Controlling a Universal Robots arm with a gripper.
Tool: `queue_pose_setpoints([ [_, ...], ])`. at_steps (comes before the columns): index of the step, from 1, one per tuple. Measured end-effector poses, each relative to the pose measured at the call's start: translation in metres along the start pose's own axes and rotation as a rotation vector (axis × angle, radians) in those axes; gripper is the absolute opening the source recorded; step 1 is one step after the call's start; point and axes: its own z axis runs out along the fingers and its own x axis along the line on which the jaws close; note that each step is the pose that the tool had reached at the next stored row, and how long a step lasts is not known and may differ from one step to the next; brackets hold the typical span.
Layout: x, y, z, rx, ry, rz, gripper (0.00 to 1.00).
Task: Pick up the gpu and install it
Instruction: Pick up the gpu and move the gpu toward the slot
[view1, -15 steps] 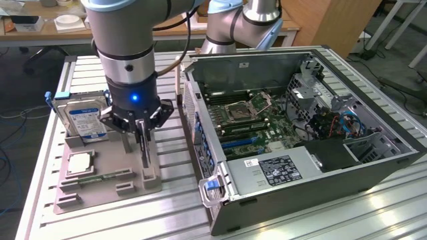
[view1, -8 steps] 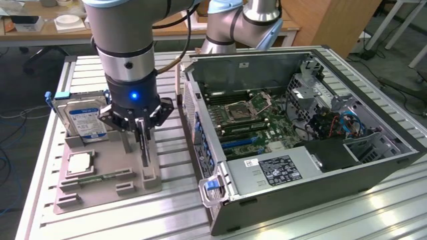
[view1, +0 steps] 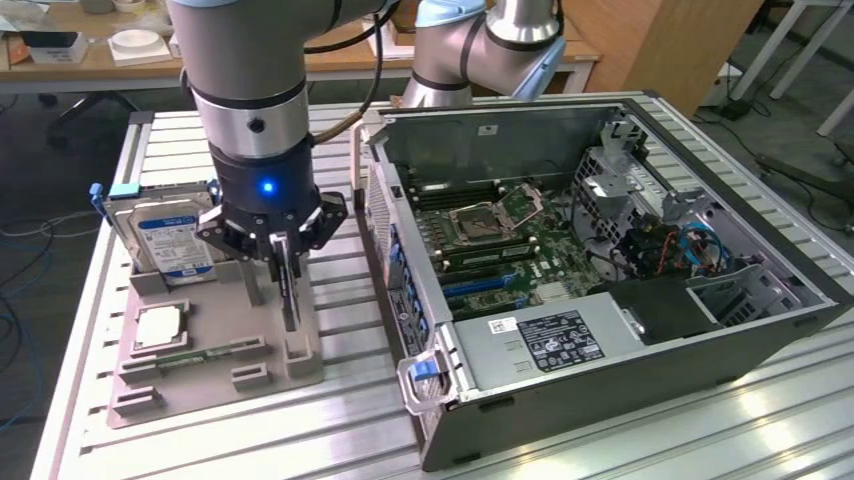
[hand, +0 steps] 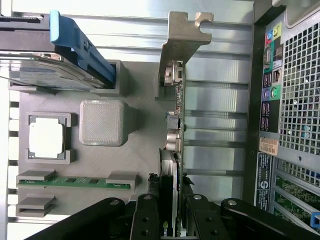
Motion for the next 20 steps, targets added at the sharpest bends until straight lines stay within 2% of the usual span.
queue_pose_setpoints([
  [20, 0.0001, 0.0003, -0.0061, -0.0013, -0.0001, 0.0, 0.27],
])
